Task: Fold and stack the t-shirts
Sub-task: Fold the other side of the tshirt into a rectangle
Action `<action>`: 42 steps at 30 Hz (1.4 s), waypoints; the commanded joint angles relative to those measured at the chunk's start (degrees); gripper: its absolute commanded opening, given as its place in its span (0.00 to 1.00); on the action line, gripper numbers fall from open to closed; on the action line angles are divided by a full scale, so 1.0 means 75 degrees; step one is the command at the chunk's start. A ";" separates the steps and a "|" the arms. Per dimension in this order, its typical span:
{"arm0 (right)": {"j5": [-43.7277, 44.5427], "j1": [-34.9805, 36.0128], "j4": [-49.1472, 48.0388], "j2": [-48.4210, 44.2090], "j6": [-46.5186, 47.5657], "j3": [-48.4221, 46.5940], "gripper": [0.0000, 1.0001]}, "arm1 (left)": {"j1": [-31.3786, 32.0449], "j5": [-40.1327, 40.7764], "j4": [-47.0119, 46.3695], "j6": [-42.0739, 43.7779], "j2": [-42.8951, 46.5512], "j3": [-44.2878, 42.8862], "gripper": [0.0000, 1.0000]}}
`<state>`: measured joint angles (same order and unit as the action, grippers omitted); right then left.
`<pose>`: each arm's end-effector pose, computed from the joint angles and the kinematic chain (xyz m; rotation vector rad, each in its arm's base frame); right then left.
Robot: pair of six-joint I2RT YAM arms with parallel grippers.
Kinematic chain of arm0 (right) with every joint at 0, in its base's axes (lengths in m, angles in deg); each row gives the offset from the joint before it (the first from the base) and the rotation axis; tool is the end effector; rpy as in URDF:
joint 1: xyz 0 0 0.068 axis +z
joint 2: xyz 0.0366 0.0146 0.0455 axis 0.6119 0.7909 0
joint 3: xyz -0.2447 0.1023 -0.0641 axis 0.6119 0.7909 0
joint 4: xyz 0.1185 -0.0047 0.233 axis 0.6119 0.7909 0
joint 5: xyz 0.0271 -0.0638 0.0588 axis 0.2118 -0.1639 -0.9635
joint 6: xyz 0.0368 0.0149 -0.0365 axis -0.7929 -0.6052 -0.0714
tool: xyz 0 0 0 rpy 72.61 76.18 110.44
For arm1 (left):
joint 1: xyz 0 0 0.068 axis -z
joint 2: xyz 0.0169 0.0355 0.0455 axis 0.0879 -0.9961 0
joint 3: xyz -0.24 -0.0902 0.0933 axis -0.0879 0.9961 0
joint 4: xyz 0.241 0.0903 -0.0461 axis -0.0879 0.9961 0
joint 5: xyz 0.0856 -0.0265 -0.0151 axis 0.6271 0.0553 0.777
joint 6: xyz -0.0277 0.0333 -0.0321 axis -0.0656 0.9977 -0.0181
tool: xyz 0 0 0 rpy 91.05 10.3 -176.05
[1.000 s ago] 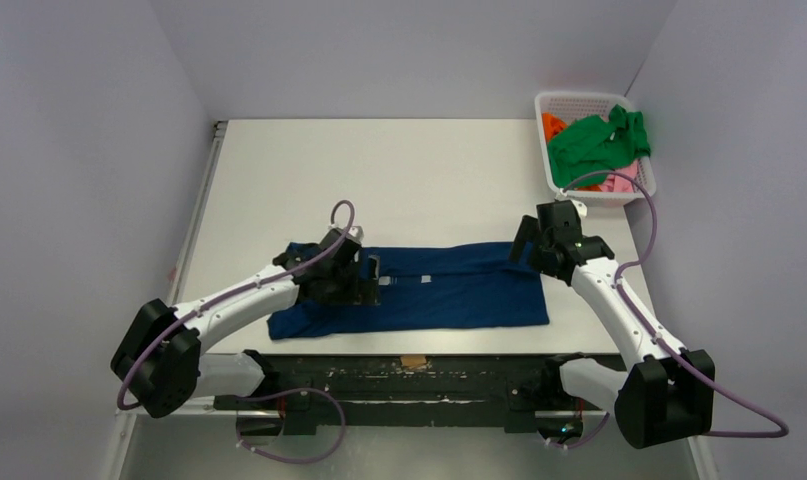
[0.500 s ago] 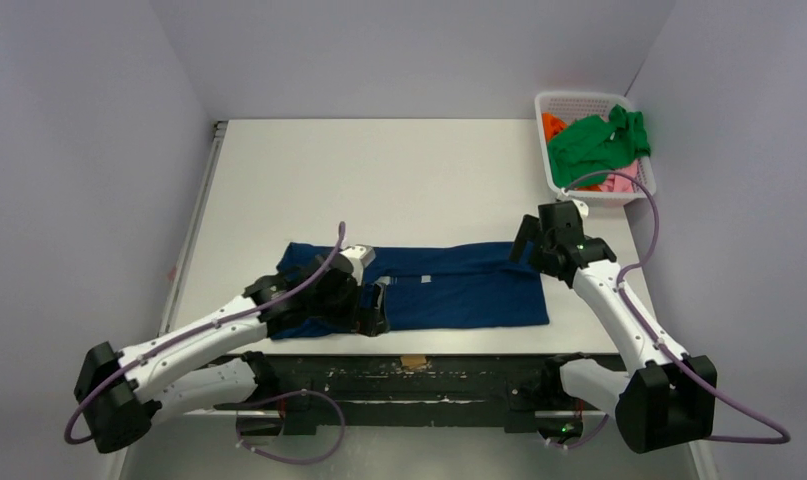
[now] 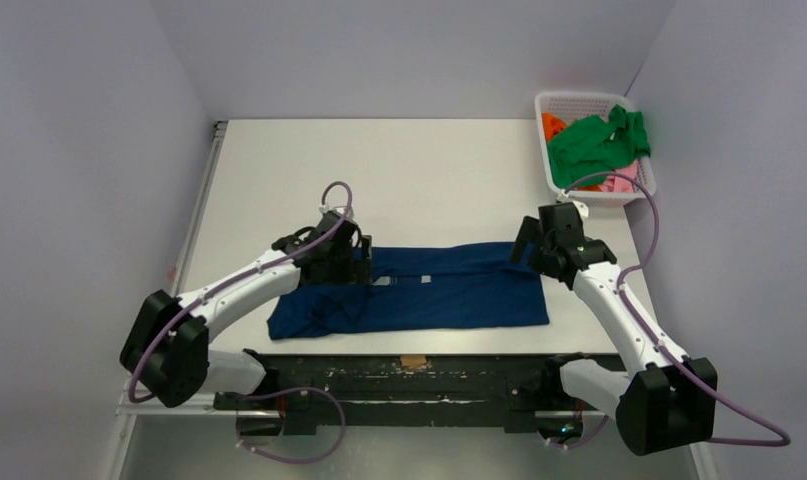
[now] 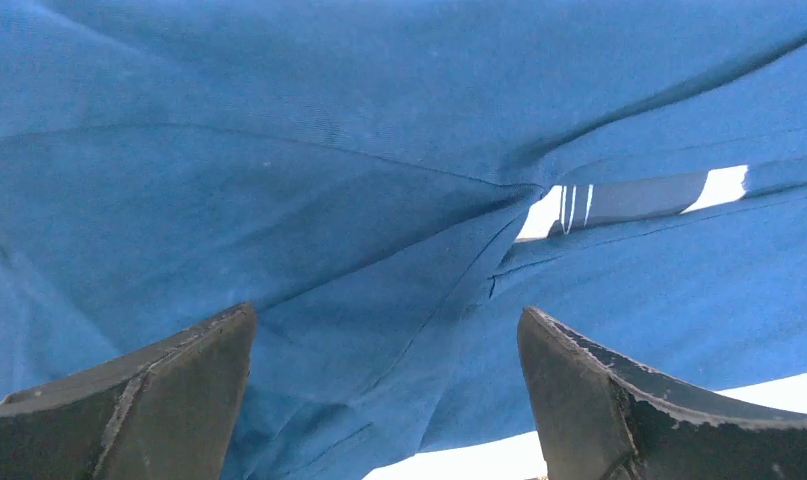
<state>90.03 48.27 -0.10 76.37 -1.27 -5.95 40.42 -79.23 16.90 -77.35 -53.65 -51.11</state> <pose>0.2098 0.0294 0.2459 0.5126 2.4243 -0.0474 0.2083 -0.1411 0.2177 -0.0873 2.5921 -0.2632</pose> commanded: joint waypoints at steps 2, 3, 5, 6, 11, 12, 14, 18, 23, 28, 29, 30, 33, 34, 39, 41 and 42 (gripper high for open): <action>0.0075 -0.0015 -0.0188 -0.0338 0.0089 0.0013 0.97 | 0.0033 -0.0910 -0.0544 0.0267 -0.0672 -0.0189 1.00; 0.0095 -0.0015 -0.0166 -0.0351 0.0081 0.0013 0.97 | 0.0036 -0.1048 -0.0551 0.0265 -0.0743 -0.0121 1.00; 0.0137 -0.0012 -0.0124 -0.0375 0.0058 0.0013 0.98 | 0.0147 -0.1337 -0.0513 0.0287 -0.0684 0.0009 1.00; 0.0134 -0.0013 -0.0127 -0.0400 0.0058 0.0022 0.97 | 0.0310 -0.1516 -0.0490 0.0341 -0.0516 0.0078 1.00; 0.0131 -0.0019 -0.0155 -0.0451 0.0039 0.0039 0.97 | 0.1567 -0.2459 -0.0469 0.0357 0.0063 0.0207 1.00; 0.0140 -0.0014 -0.0156 -0.0466 0.0042 0.0037 0.97 | 0.1766 -0.2885 -0.0586 0.0314 0.0095 0.0216 1.00; 0.0154 -0.0014 -0.0140 -0.0519 0.0038 0.0035 0.97 | 0.2048 -0.3628 -0.0929 0.0127 0.0136 0.0202 1.00; 0.0143 -0.0013 -0.0201 -0.0638 0.0039 0.0082 0.97 | 0.2372 -0.4312 -0.1284 -0.0033 0.0406 0.0166 1.00; -0.0022 -0.0023 -0.0237 -0.0629 0.0115 0.0082 0.97 | 0.2385 -0.2954 -0.0220 0.0180 0.1337 -0.0056 1.00; -0.0772 0.0009 -0.0722 -0.0395 0.0684 0.0206 0.97 | 0.1085 -0.0921 0.0713 -0.0677 0.2119 0.0019 1.00; -0.0976 0.0031 -0.0940 -0.0300 0.0700 0.0259 0.97 | 0.0511 -0.1255 0.0515 -0.0905 0.2134 0.0202 1.00; -0.1135 0.0089 -0.1161 -0.0184 0.0696 0.0299 0.97 | 0.0025 -0.1576 0.0227 -0.1044 0.2073 0.0387 1.00; -0.1370 0.0610 -0.1983 0.0541 0.0649 0.0153 0.98 | -0.0931 -0.1810 -0.0676 -0.1461 0.1448 0.0615 1.00; -0.1378 0.0801 -0.2232 0.0878 0.0684 0.0042 0.98 | -0.1141 -0.1845 -0.0821 -0.1564 0.1120 0.0536 1.00; -0.1296 0.1370 -0.2647 0.2639 0.0738 -0.0664 0.97 | -0.2031 -0.2823 -0.1326 -0.2186 -0.0844 0.0033 1.00; -0.1288 0.1554 -0.2656 0.3102 0.0606 -0.0743 0.96 | -0.2171 -0.2818 -0.1238 -0.2362 -0.1567 -0.0310 1.00; -0.1326 0.1672 -0.2654 0.3233 0.0533 -0.0701 0.96 | -0.2173 -0.2656 -0.1098 -0.2396 -0.1860 -0.0570 1.00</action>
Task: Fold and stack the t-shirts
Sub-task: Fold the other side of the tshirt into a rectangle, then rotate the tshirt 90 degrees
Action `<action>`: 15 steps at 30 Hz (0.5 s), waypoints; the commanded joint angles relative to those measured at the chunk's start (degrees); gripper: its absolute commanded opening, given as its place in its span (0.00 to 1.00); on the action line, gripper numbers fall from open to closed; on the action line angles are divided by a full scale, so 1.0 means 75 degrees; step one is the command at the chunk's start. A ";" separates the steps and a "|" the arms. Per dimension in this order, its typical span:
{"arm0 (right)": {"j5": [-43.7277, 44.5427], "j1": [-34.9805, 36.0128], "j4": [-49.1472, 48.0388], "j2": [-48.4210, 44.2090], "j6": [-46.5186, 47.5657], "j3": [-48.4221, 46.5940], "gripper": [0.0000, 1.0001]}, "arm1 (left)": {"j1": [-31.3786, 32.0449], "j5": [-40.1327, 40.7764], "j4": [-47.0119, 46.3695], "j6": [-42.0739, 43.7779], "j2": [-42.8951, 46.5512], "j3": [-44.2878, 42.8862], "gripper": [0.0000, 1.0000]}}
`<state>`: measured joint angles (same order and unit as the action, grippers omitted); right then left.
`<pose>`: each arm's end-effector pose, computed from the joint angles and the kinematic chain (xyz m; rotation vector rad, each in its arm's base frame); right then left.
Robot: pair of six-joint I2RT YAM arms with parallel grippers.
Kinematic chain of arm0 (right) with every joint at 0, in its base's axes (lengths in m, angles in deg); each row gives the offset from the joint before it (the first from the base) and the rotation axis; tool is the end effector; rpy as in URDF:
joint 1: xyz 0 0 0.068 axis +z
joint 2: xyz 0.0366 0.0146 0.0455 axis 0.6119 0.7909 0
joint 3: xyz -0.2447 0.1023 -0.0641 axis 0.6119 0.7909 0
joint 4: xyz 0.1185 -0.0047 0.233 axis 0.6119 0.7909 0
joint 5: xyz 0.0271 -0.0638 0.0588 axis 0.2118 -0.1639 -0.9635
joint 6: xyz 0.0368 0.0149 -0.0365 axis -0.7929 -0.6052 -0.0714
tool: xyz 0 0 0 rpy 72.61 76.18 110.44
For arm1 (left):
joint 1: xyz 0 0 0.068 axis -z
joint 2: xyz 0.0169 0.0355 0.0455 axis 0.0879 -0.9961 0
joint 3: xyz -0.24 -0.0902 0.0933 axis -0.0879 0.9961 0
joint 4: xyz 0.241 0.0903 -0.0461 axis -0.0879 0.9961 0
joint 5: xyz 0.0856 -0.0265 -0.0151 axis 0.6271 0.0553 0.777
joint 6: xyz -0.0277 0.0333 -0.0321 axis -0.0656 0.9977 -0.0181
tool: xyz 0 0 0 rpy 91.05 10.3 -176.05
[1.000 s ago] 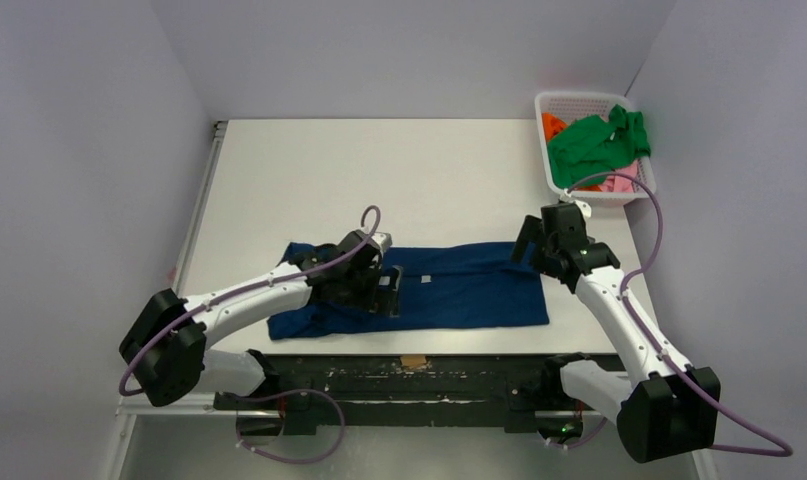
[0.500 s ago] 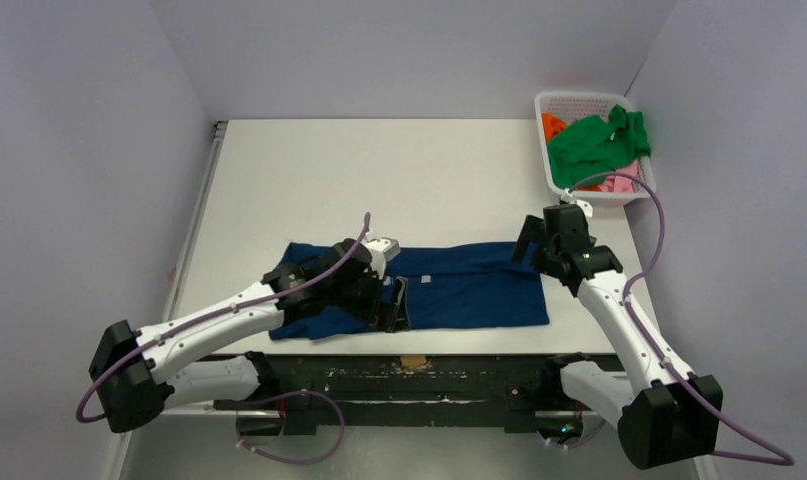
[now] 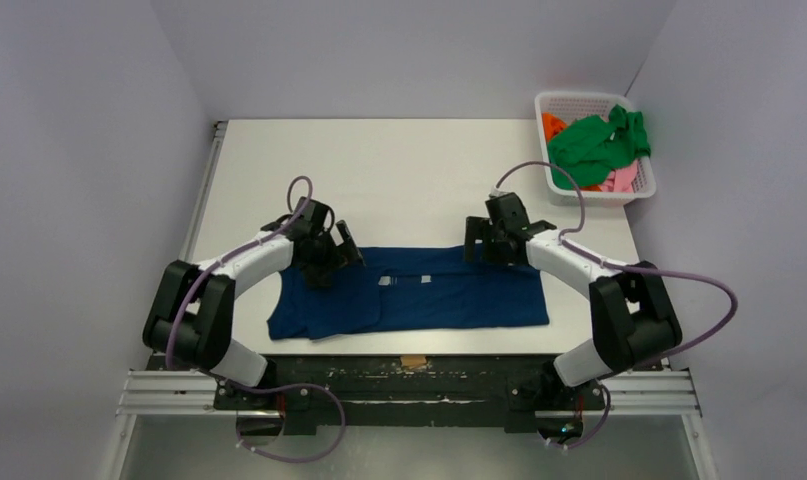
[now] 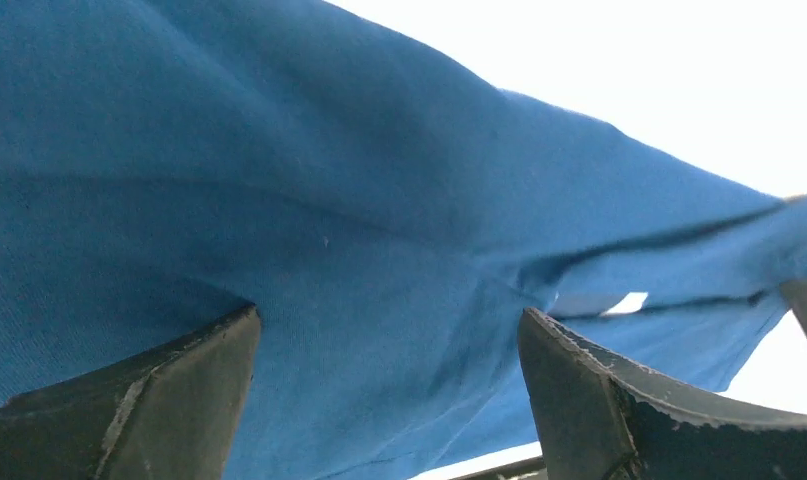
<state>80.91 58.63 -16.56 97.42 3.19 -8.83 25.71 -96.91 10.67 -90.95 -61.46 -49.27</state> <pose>0.2678 0.0981 0.1937 0.1345 2.5529 0.1693 0.2489 -0.0996 0.1814 -0.6573 2.6923 -0.5714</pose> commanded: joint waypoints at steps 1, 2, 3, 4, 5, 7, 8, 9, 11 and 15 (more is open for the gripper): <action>-0.0160 0.0400 -0.0465 0.0487 -0.0158 -0.0220 0.95 | -0.0217 -0.0104 -0.0058 -0.0600 -0.1146 -0.1124 1.00; -0.0192 0.0545 -0.0476 0.0465 -0.0262 -0.0073 0.95 | -0.0213 0.0064 0.0110 -0.0576 -0.1471 -0.1495 1.00; -0.0262 0.0674 -0.0470 0.0406 -0.0394 0.0112 0.95 | -0.0218 0.0189 0.0213 -0.0580 -0.1853 -0.1831 1.00; -0.0342 0.0767 -0.0470 0.0302 -0.0550 0.0308 0.95 | -0.0223 0.0205 0.0246 -0.0603 -0.2251 -0.2221 1.00; -0.0467 0.0872 -0.0470 0.0120 -0.0705 0.0549 0.95 | -0.0224 0.0089 0.0277 -0.0627 -0.2615 -0.2606 1.00; -0.0735 0.1031 -0.0428 -0.0172 -0.1020 0.0986 0.95 | -0.0208 -0.0315 0.0320 -0.0662 -0.3376 -0.3520 1.00; -0.0809 0.1128 -0.0390 -0.0322 -0.1198 0.1191 0.95 | -0.0193 -0.0494 0.0318 -0.0688 -0.3755 -0.3918 1.00; -0.0824 0.1226 -0.0359 -0.0452 -0.1347 0.1357 0.95 | -0.0195 -0.0625 0.0309 -0.0714 -0.4119 -0.4358 1.00; -0.1124 0.1510 -0.0335 -0.0630 -0.1629 0.1547 0.95 | -0.0187 -0.0881 0.0429 -0.0728 -0.4885 -0.5308 1.00; -0.2032 0.2496 -0.0633 -0.0460 -0.2234 0.1573 0.94 | -0.0078 -0.1239 0.0788 -0.0746 -0.6285 -0.7343 1.00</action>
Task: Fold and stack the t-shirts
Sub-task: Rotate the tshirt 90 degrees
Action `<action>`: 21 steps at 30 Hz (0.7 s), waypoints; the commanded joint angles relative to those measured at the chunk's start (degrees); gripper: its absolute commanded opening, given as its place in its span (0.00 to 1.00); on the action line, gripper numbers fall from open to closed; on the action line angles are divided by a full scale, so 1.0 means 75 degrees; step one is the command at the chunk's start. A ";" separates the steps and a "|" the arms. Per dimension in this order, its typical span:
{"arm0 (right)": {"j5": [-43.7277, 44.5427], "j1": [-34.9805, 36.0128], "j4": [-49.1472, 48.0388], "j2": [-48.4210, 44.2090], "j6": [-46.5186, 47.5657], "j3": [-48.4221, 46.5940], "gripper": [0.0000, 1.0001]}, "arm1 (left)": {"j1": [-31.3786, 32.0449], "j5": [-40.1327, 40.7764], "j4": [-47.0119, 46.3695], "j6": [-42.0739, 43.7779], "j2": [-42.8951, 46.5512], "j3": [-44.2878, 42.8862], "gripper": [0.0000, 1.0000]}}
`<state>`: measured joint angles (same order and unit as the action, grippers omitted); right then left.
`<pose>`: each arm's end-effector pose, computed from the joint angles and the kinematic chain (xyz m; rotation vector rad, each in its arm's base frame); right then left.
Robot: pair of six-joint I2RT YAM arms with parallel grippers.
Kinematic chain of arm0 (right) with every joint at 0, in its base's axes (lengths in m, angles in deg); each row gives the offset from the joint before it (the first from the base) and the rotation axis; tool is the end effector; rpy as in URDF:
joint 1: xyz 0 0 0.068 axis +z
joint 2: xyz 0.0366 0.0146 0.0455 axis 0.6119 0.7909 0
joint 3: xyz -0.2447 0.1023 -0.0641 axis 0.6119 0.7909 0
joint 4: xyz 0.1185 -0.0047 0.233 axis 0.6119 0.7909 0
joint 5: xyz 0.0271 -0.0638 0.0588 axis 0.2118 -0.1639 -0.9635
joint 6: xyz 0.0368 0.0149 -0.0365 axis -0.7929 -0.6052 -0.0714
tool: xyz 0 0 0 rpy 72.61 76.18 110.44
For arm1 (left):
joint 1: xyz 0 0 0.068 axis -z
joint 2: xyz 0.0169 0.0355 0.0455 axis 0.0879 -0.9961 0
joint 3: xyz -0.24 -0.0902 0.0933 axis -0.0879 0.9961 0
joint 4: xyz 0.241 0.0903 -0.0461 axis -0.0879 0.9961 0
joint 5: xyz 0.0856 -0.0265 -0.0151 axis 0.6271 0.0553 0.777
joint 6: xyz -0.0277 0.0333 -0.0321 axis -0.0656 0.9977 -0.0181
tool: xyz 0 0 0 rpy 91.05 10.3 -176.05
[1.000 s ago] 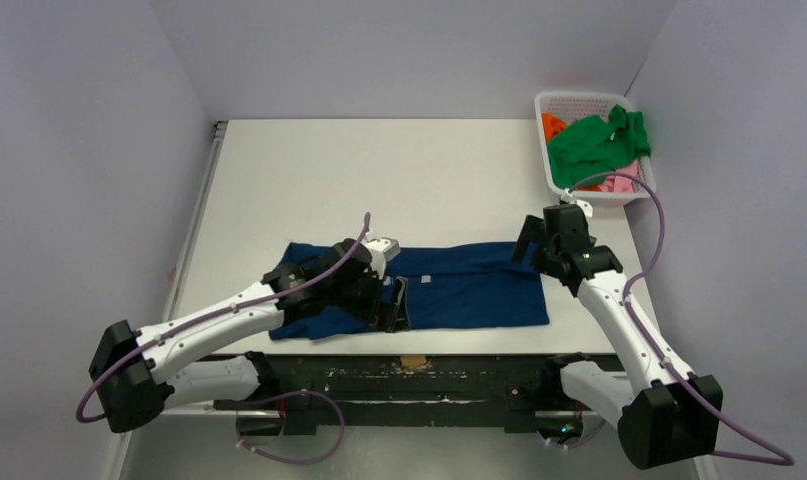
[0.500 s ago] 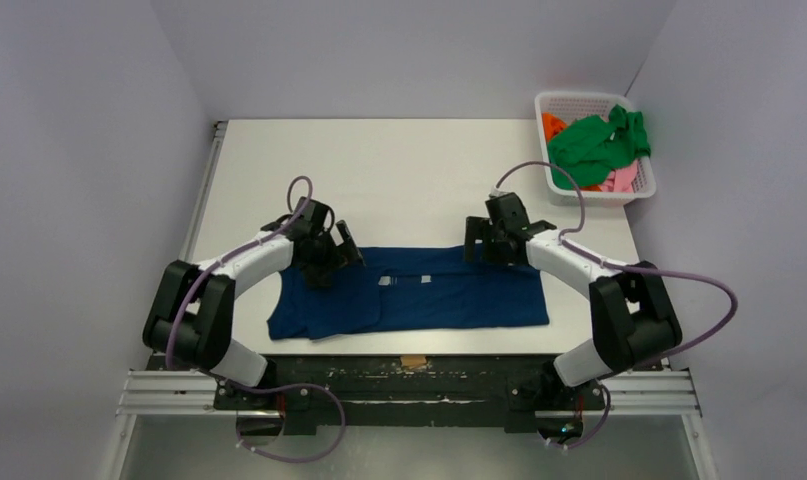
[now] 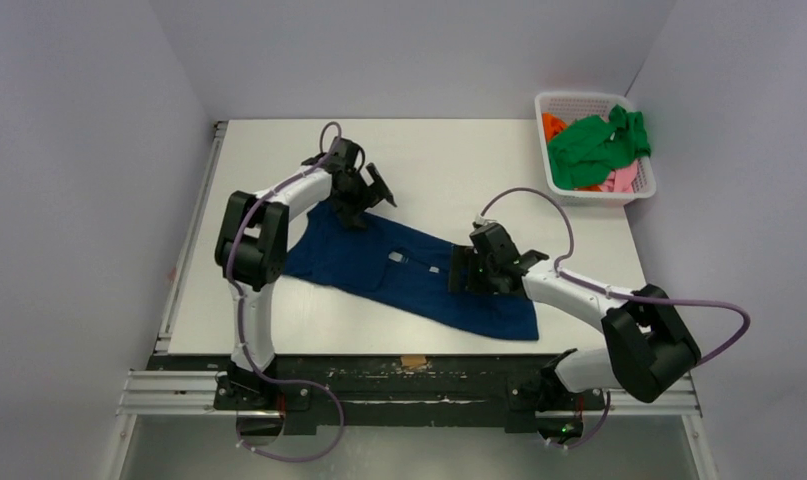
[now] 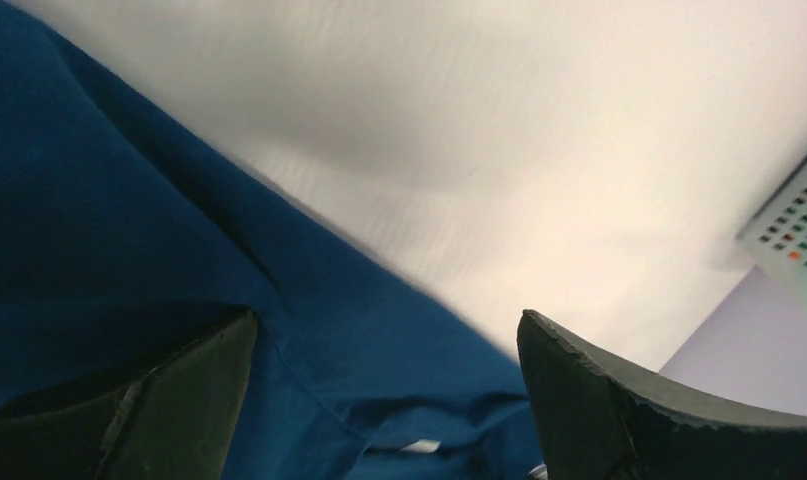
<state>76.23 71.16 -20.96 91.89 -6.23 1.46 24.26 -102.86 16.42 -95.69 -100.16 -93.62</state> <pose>0.2102 0.1376 0.1698 0.0344 2.6165 0.4028 0.4196 -0.1558 0.1704 -0.7799 2.7077 -0.7098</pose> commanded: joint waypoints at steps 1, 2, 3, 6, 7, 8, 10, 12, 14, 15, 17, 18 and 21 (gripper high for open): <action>-0.1626 0.1186 -0.0137 0.0447 -0.1035 0.0088 0.94 | 0.0164 -0.0639 -0.0091 -0.0119 -0.1452 -0.1820 1.00; -0.1851 0.1541 -0.0191 0.0677 -0.1015 -0.0080 0.94 | 0.0224 -0.0768 -0.0077 -0.0134 -0.1774 -0.2369 1.00; -0.2075 0.1923 -0.0152 0.0962 -0.0926 -0.0325 0.94 | 0.0290 -0.0891 0.0032 -0.0153 -0.2187 -0.3016 1.00; -0.2560 0.2952 0.0244 0.1941 -0.0334 -0.1391 0.93 | 0.0485 -0.1265 0.0316 -0.0410 -0.3512 -0.5149 1.00; -0.2642 0.3245 0.0383 0.2365 -0.0075 -0.1758 0.93 | 0.0545 -0.1466 0.0126 -0.0632 -0.3929 -0.5717 1.00; -0.2740 0.3515 0.0474 0.2666 0.0160 -0.2164 0.93 | 0.0620 -0.1644 -0.0287 -0.0936 -0.4387 -0.6138 1.00; -0.2976 0.3898 0.0620 0.3156 0.0521 -0.2875 0.92 | 0.0716 -0.1816 -0.1040 -0.1637 -0.4949 -0.6754 1.00; -0.2931 0.4161 0.1056 0.3421 0.0737 -0.3466 0.91 | 0.0774 -0.1837 -0.1438 -0.2037 -0.5250 -0.7104 1.00; -0.2563 0.4328 0.1300 0.3330 0.0747 -0.3531 0.91 | 0.0798 -0.1711 -0.1766 -0.2099 -0.5199 -0.6984 1.00; -0.2471 0.4341 0.1331 0.3207 0.0670 -0.3426 0.91 | 0.0795 -0.1582 -0.1792 -0.2012 -0.5142 -0.6878 1.00; -0.2412 0.4352 0.1368 0.2876 0.0438 -0.3079 0.91 | 0.0791 -0.1207 -0.1698 -0.1787 -0.5036 -0.6772 1.00; -0.2418 0.4355 0.1370 0.2689 0.0292 -0.2871 0.91 | 0.0774 -0.1015 -0.1583 -0.1697 -0.5027 -0.6795 1.00; -0.2376 0.4409 0.1396 0.2105 -0.0273 -0.2141 0.91 | 0.0672 -0.0704 -0.1360 -0.1631 -0.5092 -0.7023 1.00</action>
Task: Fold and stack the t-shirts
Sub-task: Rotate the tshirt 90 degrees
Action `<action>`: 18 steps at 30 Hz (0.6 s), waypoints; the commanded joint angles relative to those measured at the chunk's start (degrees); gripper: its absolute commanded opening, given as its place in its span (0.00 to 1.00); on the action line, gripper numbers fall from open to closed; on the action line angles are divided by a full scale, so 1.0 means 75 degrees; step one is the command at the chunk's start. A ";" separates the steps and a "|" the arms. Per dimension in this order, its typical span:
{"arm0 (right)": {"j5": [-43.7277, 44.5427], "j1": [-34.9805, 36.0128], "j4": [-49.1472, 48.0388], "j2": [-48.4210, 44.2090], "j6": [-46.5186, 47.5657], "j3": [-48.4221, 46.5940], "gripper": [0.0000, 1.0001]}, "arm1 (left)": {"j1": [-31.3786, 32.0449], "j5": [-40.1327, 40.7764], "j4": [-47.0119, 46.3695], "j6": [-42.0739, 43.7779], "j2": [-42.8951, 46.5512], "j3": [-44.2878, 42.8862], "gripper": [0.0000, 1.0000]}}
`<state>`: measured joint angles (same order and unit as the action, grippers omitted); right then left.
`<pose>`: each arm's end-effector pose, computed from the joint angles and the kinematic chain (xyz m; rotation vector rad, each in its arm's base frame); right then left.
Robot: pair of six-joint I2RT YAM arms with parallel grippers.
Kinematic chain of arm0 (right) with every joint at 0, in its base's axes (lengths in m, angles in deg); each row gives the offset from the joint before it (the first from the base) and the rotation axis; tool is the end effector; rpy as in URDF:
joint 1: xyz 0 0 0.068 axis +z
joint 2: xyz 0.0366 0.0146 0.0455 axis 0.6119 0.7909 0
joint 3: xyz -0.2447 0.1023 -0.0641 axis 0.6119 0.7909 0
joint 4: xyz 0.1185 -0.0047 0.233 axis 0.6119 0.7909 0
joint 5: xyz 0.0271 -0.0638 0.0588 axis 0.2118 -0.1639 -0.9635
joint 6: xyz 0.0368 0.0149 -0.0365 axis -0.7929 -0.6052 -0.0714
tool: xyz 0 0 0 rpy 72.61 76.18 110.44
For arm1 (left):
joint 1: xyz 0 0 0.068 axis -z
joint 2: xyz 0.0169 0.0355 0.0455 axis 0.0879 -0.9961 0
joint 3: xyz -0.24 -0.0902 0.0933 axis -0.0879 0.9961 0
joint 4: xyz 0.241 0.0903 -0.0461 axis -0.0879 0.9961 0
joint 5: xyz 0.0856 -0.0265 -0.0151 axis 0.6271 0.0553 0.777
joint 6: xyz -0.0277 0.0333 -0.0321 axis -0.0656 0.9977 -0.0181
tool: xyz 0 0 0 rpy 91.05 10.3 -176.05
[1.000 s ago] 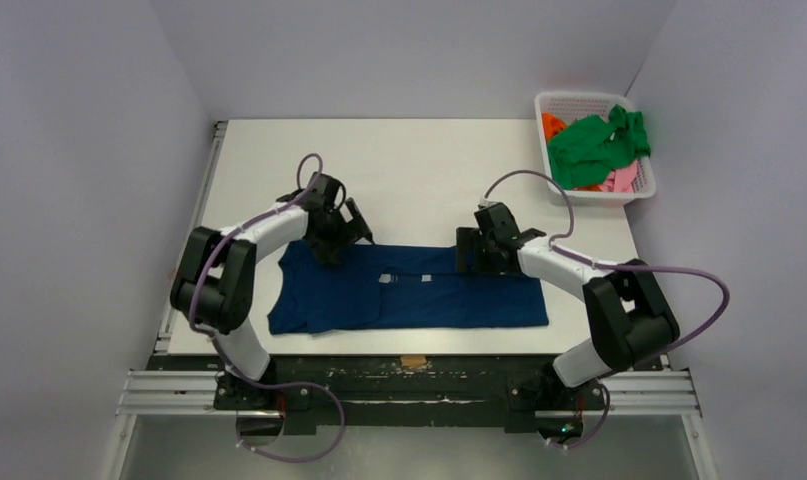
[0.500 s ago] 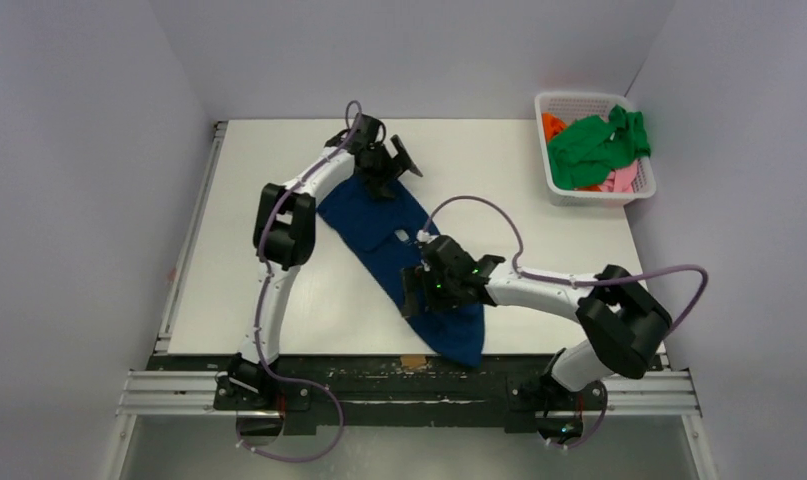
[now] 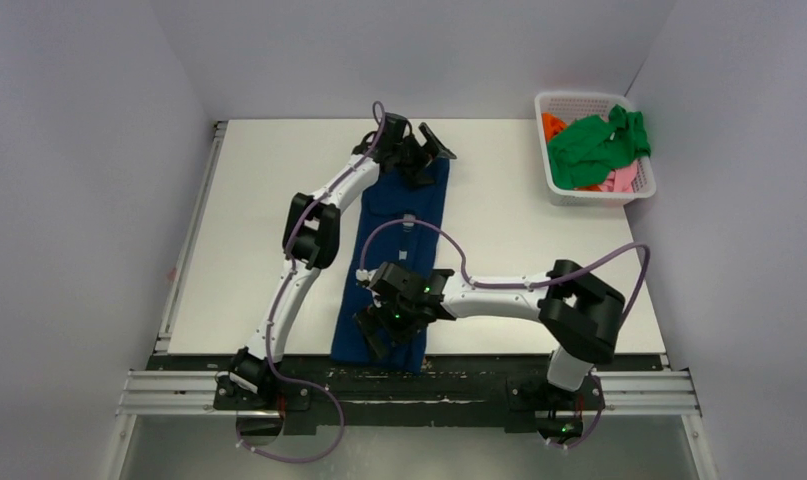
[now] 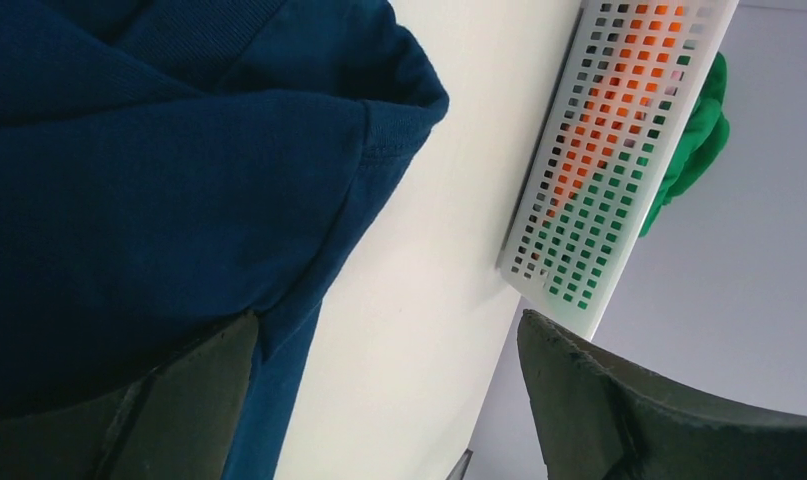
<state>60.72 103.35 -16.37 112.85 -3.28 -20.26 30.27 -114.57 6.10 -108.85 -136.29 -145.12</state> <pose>0.1333 0.3149 0.1727 -0.9307 2.7210 0.7942 0.5365 -0.2702 0.1466 -0.6378 2.4248 -1.3151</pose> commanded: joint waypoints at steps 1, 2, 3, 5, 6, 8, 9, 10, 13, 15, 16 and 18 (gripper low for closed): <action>-0.0257 0.0139 0.0832 -0.0886 -0.0783 0.0959 0.91 | -0.0195 0.0948 0.0050 0.0110 -0.0270 -0.0174 1.00; -0.0193 0.0154 0.0899 -0.1192 -0.0971 0.1106 0.91 | -0.0260 0.1033 0.0052 0.0085 -0.0252 -0.0172 1.00; -0.0134 0.0162 0.0953 -0.1438 -0.1093 0.1271 0.91 | -0.0324 0.1093 0.0009 0.0054 -0.0257 -0.0174 1.00; 0.0132 0.0168 0.1016 -0.1928 -0.1322 0.1496 0.91 | -0.0457 0.1202 -0.0101 -0.0019 -0.0303 -0.0274 1.00; 0.0315 0.0162 0.1010 -0.2165 -0.1377 0.1567 0.92 | -0.0493 0.1209 -0.0219 -0.0062 -0.0358 -0.0370 1.00; 0.0642 0.0161 0.0898 -0.2650 -0.1470 0.1602 0.93 | -0.0540 0.1282 -0.0360 -0.0126 -0.0512 -0.0655 1.00; 0.0816 0.0157 0.0797 -0.2853 -0.1583 0.1598 0.94 | -0.0550 0.1350 -0.0426 -0.0138 -0.0569 -0.0797 1.00; 0.1085 0.0153 0.0748 -0.3029 -0.1625 0.1564 0.95 | -0.0562 0.1432 -0.0483 -0.0160 -0.0601 -0.0904 1.00; 0.1889 0.0156 0.0866 -0.3457 -0.1863 0.1404 0.97 | -0.0607 0.1694 -0.0599 -0.0076 -0.0561 -0.1191 1.00; 0.2301 0.0156 0.0909 -0.3717 -0.2141 0.1446 0.99 | -0.0669 0.1879 -0.0492 0.0182 -0.0379 -0.1335 1.00; 0.2450 0.0150 0.0869 -0.3853 -0.2268 0.1512 0.99 | -0.0718 0.1925 -0.0447 0.0333 -0.0186 -0.1330 1.00; 0.2716 0.0136 0.0750 -0.4120 -0.2533 0.1656 0.99 | -0.0858 0.1880 -0.0304 0.0679 0.0402 -0.1273 1.00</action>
<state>73.31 104.42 -9.55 85.55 -16.99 -7.98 25.51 -103.47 3.19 -108.78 -139.68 -151.92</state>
